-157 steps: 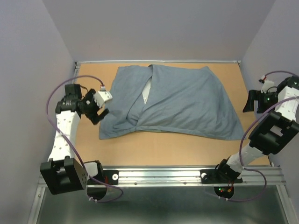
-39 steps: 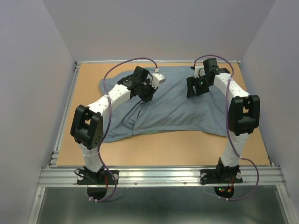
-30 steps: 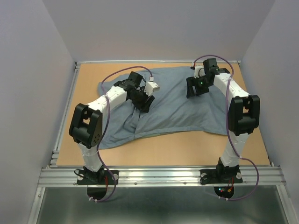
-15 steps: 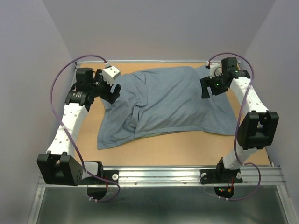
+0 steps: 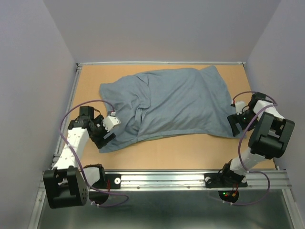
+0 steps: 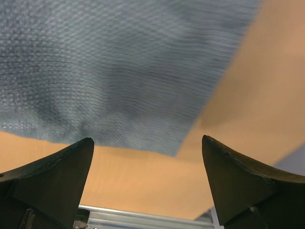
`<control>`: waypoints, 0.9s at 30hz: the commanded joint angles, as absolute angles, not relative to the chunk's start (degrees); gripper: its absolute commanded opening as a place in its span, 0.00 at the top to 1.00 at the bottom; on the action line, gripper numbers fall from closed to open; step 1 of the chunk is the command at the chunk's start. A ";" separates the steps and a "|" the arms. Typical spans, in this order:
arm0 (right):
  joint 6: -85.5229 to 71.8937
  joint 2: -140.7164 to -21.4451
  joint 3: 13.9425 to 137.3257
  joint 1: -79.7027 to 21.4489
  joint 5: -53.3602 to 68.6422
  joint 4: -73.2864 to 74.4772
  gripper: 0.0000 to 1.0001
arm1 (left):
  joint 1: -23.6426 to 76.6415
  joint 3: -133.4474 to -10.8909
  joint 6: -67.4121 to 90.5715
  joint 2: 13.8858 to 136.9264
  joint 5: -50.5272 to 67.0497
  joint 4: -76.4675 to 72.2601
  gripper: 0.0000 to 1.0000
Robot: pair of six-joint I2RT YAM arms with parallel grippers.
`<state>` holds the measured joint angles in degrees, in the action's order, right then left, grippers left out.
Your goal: Put the pillow into the pillowcase
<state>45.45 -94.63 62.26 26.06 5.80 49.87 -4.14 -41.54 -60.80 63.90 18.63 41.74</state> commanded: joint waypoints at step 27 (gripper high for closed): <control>20.31 -90.70 95.25 26.10 21.00 40.69 0.99 | -9.93 -77.42 -33.70 75.06 31.38 32.62 1.00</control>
